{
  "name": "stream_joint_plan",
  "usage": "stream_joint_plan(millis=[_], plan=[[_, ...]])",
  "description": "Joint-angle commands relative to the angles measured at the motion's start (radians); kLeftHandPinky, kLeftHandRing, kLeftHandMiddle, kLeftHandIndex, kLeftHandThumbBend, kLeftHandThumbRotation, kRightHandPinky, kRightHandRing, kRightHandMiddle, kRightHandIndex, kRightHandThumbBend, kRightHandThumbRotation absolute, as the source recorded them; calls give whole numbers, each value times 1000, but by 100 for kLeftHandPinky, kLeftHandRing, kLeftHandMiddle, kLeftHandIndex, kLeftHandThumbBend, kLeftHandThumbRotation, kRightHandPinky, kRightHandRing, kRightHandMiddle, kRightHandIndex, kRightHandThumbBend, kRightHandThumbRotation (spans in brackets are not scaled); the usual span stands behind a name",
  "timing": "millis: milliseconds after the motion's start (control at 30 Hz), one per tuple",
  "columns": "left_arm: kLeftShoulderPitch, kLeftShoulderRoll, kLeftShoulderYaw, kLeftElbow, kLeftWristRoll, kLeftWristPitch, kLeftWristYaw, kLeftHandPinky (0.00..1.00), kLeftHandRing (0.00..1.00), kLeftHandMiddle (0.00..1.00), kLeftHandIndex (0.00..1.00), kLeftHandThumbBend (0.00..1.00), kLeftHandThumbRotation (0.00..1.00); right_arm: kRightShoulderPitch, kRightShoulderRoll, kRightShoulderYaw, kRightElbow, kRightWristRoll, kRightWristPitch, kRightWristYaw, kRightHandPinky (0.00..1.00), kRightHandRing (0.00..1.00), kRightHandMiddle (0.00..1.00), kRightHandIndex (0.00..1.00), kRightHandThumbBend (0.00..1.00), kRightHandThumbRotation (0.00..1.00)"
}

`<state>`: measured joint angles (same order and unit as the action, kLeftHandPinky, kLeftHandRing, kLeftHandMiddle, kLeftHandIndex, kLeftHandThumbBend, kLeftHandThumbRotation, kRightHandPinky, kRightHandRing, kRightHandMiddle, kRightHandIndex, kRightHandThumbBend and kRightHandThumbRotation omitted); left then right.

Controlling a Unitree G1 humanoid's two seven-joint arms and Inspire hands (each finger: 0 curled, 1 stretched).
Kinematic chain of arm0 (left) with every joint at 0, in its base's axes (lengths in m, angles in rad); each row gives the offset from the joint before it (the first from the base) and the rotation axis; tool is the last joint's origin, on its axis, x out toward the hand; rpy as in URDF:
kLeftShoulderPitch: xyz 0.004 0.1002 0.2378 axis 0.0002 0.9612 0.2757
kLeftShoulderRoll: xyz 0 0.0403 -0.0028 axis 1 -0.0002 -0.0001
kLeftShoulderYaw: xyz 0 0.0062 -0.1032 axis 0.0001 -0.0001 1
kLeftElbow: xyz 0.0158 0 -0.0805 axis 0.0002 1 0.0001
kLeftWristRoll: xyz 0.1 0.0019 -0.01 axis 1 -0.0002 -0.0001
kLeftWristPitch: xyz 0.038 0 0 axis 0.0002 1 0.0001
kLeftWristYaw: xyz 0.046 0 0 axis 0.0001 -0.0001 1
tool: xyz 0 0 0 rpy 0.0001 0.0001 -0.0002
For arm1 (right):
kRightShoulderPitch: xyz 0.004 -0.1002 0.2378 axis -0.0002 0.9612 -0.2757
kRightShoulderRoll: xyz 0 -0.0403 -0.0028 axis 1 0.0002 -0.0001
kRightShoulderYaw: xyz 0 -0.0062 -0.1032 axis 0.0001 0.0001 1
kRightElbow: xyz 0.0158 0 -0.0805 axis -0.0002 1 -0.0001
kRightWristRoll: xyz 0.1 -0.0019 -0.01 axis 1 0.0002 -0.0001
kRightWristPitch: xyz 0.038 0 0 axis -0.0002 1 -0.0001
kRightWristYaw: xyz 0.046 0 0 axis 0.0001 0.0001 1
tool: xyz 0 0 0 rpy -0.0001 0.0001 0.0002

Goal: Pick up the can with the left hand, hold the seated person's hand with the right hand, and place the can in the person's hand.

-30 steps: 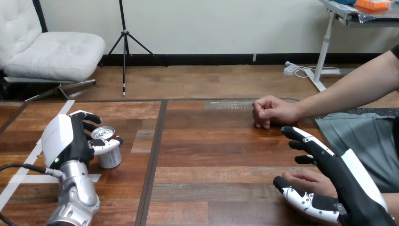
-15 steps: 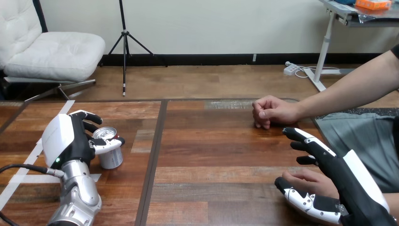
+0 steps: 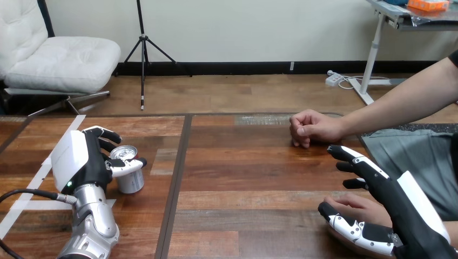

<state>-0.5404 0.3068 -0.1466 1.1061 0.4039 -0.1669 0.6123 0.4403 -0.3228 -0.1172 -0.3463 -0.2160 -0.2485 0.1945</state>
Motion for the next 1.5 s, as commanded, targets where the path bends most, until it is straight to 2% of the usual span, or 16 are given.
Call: stream_joint_plan(millis=[0, 433, 867, 1133, 1467], plan=[[-71, 11, -10, -2, 20, -38, 31, 44, 45, 48, 54, 71, 0, -34, -17, -10, -48, 1, -7, 2, 77, 87, 91, 88, 43, 7], [-66, 11, -9, -3, 21, -56, 34, 46, 46, 47, 54, 72, 0, -33, -11, -8, -54, 2, 5, 2, 77, 87, 91, 88, 43, 10], [-60, 3, 3, -3, 5, -77, 32, 43, 45, 47, 53, 72, 0, -28, -8, -5, -68, -15, 19, 0, 78, 88, 91, 88, 43, 15], [-50, -1, 7, -11, -3, -92, 26, 43, 45, 47, 53, 71, 0, -29, -5, -4, -63, -2, 15, 3, 79, 88, 91, 89, 43, 15], [-38, -8, 13, -24, -14, -120, 22, 43, 45, 47, 53, 71, 0, -30, -3, -3, -63, -12, 17, 1, 78, 88, 91, 89, 43, 17]])
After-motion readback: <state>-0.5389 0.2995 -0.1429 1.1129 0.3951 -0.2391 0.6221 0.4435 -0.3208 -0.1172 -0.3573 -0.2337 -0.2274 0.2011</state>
